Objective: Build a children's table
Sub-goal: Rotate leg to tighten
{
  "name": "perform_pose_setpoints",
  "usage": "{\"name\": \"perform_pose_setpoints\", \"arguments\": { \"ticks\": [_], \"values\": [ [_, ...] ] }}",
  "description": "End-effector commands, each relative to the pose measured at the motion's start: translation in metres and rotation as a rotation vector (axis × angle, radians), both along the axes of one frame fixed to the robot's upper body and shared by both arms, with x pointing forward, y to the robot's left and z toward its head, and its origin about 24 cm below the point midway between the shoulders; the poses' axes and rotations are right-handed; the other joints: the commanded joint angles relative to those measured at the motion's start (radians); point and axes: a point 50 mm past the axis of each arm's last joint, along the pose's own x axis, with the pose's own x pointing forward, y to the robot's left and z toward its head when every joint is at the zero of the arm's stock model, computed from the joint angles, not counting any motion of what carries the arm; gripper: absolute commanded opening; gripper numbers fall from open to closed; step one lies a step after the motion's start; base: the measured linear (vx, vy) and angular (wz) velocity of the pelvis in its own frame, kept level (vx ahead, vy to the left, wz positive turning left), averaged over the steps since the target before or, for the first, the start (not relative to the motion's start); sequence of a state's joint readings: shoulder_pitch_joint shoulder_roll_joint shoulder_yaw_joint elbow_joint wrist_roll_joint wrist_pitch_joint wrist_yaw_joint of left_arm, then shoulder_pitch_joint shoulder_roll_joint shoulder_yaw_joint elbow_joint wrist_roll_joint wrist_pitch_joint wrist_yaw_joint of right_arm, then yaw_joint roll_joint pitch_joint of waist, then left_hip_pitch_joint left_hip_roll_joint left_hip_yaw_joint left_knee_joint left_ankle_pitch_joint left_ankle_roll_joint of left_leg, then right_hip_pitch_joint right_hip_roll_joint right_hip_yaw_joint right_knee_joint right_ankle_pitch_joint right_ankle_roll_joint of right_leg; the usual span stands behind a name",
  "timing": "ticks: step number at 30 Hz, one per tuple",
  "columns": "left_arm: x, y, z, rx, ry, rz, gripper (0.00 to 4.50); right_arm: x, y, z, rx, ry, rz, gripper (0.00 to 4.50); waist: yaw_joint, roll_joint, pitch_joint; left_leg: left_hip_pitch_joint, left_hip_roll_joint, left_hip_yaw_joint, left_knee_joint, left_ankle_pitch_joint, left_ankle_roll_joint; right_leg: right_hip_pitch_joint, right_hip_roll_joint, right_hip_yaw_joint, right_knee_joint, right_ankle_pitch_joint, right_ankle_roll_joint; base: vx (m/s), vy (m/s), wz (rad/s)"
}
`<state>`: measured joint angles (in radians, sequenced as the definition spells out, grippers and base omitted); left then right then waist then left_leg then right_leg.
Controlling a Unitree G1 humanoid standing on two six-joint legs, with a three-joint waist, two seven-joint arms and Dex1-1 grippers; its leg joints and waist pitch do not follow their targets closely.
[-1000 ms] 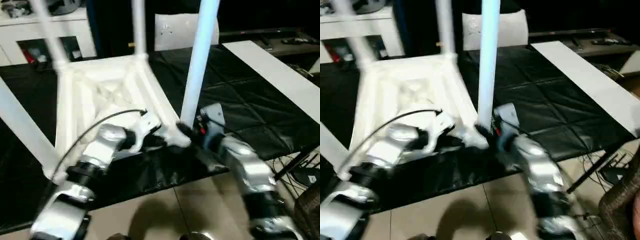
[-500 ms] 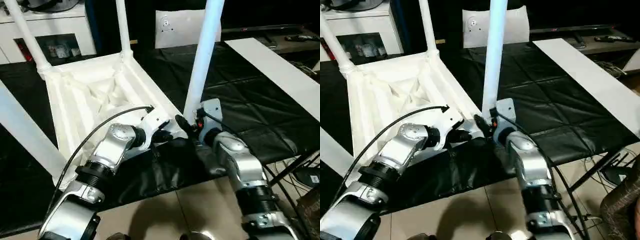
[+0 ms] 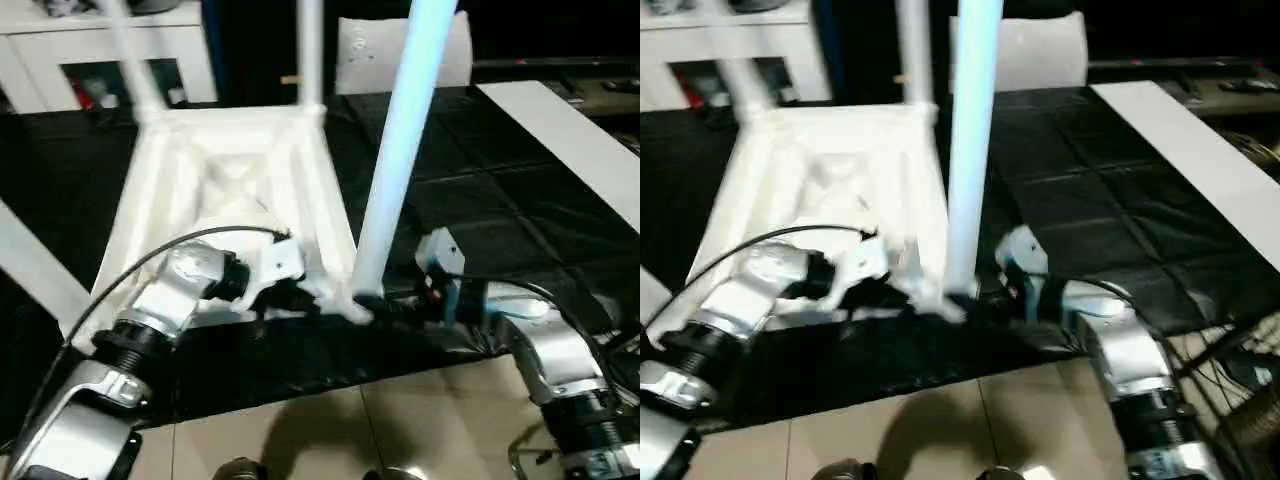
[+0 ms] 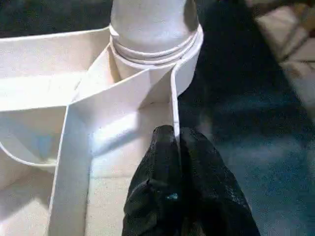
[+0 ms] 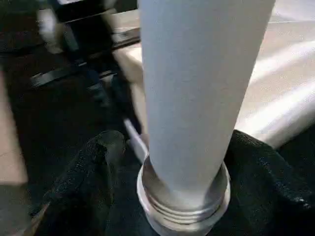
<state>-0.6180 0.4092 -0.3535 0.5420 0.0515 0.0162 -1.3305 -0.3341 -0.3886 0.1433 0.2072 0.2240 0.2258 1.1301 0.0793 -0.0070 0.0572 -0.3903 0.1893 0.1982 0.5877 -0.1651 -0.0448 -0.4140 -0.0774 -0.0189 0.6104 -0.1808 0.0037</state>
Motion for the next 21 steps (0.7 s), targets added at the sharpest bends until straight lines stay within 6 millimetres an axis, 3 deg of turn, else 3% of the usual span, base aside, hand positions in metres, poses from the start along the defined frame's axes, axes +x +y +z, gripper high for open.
{"name": "perform_pose_setpoints", "arguments": {
  "ticks": [1,3,4,8,11,21],
  "values": [
    [-0.0084,-0.0154,0.0057,0.007,0.002,-0.183,0.00,-0.0051,0.0026,0.0058,0.011,0.004,0.123,3.39,-0.001,-0.003,-0.069,0.032,0.043,-0.010,-0.063,-0.226,0.045,0.041,-0.050,0.026,-0.067,-0.166,-0.235,0.000,0.000,0.00],
    [-0.0092,-0.0146,0.0056,0.016,0.006,-0.202,0.00,-0.0058,0.0014,0.0061,0.009,0.012,0.145,3.26,0.008,-0.004,-0.069,0.032,0.043,-0.010,-0.063,-0.231,0.044,0.040,-0.051,0.027,-0.067,-0.170,-0.235,0.000,0.000,0.00],
    [-0.0110,-0.0131,0.0048,0.041,0.011,-0.252,0.00,-0.0082,-0.0012,0.0069,0.007,0.043,0.208,3.06,0.010,-0.010,-0.069,0.031,0.043,-0.011,-0.063,-0.238,0.043,0.041,-0.052,0.025,-0.067,-0.187,-0.234,0.000,0.000,0.00],
    [-0.0128,-0.0125,0.0045,0.060,0.022,-0.314,0.00,-0.0116,-0.0048,0.0063,-0.010,0.097,0.307,2.93,0.017,-0.009,-0.068,0.033,0.045,-0.011,-0.064,-0.251,0.034,0.040,-0.055,0.026,-0.070,-0.227,-0.225,0.000,0.000,0.00],
    [-0.0126,-0.0128,0.0049,0.066,0.017,-0.329,0.00,-0.0127,-0.0048,0.0061,-0.018,0.127,0.359,2.56,0.021,-0.012,-0.067,0.034,0.045,-0.013,-0.066,-0.267,0.023,0.039,-0.056,0.026,-0.072,-0.261,-0.218,0.000,0.000,0.00],
    [-0.0131,-0.0144,0.0046,0.062,0.016,-0.349,0.00,-0.0107,-0.0064,0.0069,-0.036,0.162,0.415,2.04,0.025,-0.016,-0.070,0.032,0.044,-0.012,-0.063,-0.233,0.026,0.041,-0.057,0.026,-0.067,-0.232,-0.221,0.000,0.000,0.00]
  ]
}}
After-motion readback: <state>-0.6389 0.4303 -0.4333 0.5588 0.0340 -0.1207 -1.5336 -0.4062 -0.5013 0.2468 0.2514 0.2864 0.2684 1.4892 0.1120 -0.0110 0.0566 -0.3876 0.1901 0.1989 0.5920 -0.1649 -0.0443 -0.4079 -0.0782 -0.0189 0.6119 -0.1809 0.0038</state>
